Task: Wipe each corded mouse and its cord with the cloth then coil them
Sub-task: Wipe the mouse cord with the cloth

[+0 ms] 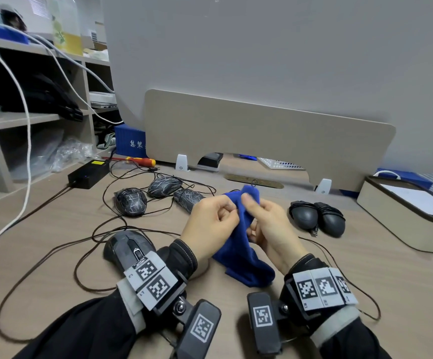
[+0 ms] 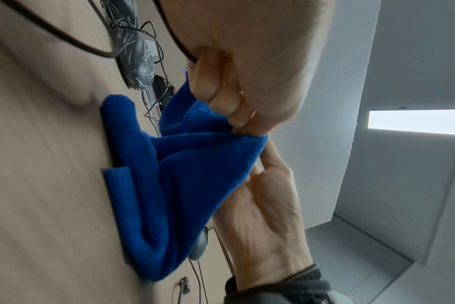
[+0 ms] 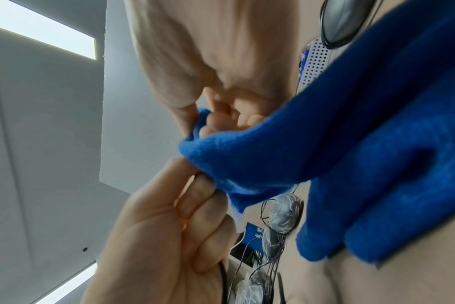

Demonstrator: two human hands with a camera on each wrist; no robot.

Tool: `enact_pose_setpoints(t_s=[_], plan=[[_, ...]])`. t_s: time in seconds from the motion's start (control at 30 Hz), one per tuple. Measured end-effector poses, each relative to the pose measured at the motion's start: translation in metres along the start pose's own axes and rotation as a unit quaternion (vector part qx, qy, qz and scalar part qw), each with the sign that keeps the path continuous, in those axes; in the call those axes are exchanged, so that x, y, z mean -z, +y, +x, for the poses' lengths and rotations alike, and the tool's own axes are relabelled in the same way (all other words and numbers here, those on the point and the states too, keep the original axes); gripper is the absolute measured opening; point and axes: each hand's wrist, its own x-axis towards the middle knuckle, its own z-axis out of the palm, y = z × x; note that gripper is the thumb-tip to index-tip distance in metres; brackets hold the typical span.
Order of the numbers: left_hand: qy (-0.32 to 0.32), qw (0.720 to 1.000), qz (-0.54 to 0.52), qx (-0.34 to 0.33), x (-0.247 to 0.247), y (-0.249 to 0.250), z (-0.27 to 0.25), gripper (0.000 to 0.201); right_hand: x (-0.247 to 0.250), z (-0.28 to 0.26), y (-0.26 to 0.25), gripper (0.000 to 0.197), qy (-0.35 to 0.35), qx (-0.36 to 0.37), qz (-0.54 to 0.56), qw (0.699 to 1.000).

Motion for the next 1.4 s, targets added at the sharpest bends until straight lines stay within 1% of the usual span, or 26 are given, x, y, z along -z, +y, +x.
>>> enact_pose_setpoints(t_s=[0.07, 0.1, 0.13, 0.2, 0.27, 0.33, 0.4, 0.47, 0.5, 0.6, 0.7, 0.77, 0.8, 0.87, 0.93, 0.97, 1.03, 1.07, 1.13, 1.23, 1.3, 1.4], plan=[[0.008, 1.000, -0.002, 0.001, 0.001, -0.001, 0.001, 0.019, -0.002, -0.002, 0.000, 0.019, -0.012, 0.018, -0.016, 1.000], [0.007, 1.000, -0.003, -0.001, 0.001, -0.001, 0.001, 0.019, -0.003, -0.002, -0.001, 0.019, -0.005, 0.018, -0.008, 1.000], [0.001, 1.000, -0.004, -0.005, 0.000, 0.000, 0.001, 0.019, -0.004, -0.002, -0.001, 0.022, 0.004, 0.013, 0.006, 1.000], [-0.021, 1.000, -0.005, -0.009, -0.003, 0.003, -0.001, 0.016, -0.004, -0.002, -0.004, 0.036, 0.033, -0.003, 0.024, 0.999], [-0.033, 0.999, -0.006, -0.007, -0.005, 0.004, -0.003, 0.016, -0.004, -0.003, -0.006, 0.042, 0.053, -0.010, 0.021, 0.998], [-0.021, 1.000, -0.009, 0.003, -0.003, 0.002, -0.001, 0.018, -0.004, -0.004, -0.006, 0.037, 0.040, 0.002, 0.030, 0.999], [-0.003, 1.000, -0.017, 0.012, 0.000, 0.000, 0.000, 0.020, -0.003, -0.003, -0.005, 0.026, 0.010, 0.013, 0.048, 0.999], [0.004, 1.000, -0.019, 0.013, 0.003, 0.000, 0.000, 0.022, -0.002, -0.002, -0.005, 0.017, -0.012, 0.018, 0.037, 0.999], [0.004, 1.000, -0.017, 0.012, 0.003, 0.000, 0.000, 0.022, -0.002, -0.002, -0.005, 0.015, -0.012, 0.021, 0.025, 0.999], [0.003, 1.000, -0.019, 0.004, 0.002, 0.002, -0.001, 0.022, -0.001, -0.003, -0.007, 0.021, 0.021, 0.033, 0.012, 0.999], [-0.011, 1.000, -0.026, -0.007, 0.000, 0.005, -0.002, 0.021, 0.000, -0.004, -0.008, 0.036, 0.079, 0.025, 0.015, 0.996], [-0.018, 0.999, -0.034, -0.003, -0.001, 0.006, -0.002, 0.021, 0.001, -0.003, -0.006, 0.044, 0.101, 0.023, 0.029, 0.994], [-0.017, 0.999, -0.041, 0.002, -0.001, 0.007, -0.002, 0.022, 0.000, -0.003, -0.006, 0.045, 0.106, 0.027, 0.036, 0.993], [-0.009, 0.999, -0.052, 0.010, 0.000, 0.007, -0.002, 0.022, 0.000, 0.000, -0.005, 0.040, 0.120, 0.037, 0.062, 0.990], [0.001, 0.999, -0.049, 0.015, 0.001, 0.006, -0.001, 0.018, 0.004, 0.003, -0.005, 0.038, 0.134, 0.030, 0.100, 0.985], [0.005, 0.999, -0.045, 0.018, 0.002, 0.005, -0.001, 0.018, 0.006, 0.005, -0.006, 0.040, 0.132, 0.023, 0.116, 0.984], [0.006, 0.998, -0.050, 0.027, 0.002, 0.005, 0.000, 0.020, 0.007, 0.007, -0.006, 0.047, 0.107, 0.002, 0.128, 0.986], [0.006, 0.998, -0.055, 0.032, 0.002, 0.005, -0.001, 0.020, 0.004, 0.006, -0.006, 0.049, 0.087, -0.009, 0.118, 0.989], [0.003, 0.997, -0.068, 0.039, 0.002, 0.006, -0.001, 0.022, -0.001, 0.002, -0.006, 0.040, 0.048, -0.007, 0.066, 0.997], [-0.012, 0.997, -0.076, 0.031, 0.001, 0.006, -0.002, 0.022, -0.003, -0.005, -0.008, 0.022, 0.028, 0.064, -0.031, 0.997], [-0.021, 0.996, -0.086, 0.022, 0.001, 0.007, -0.002, 0.022, -0.003, -0.006, -0.010, 0.025, 0.044, 0.072, -0.044, 0.995], [-0.021, 0.993, -0.109, 0.038, 0.001, 0.011, -0.003, 0.021, -0.002, -0.003, -0.008, 0.037, 0.099, 0.044, -0.035, 0.994]])
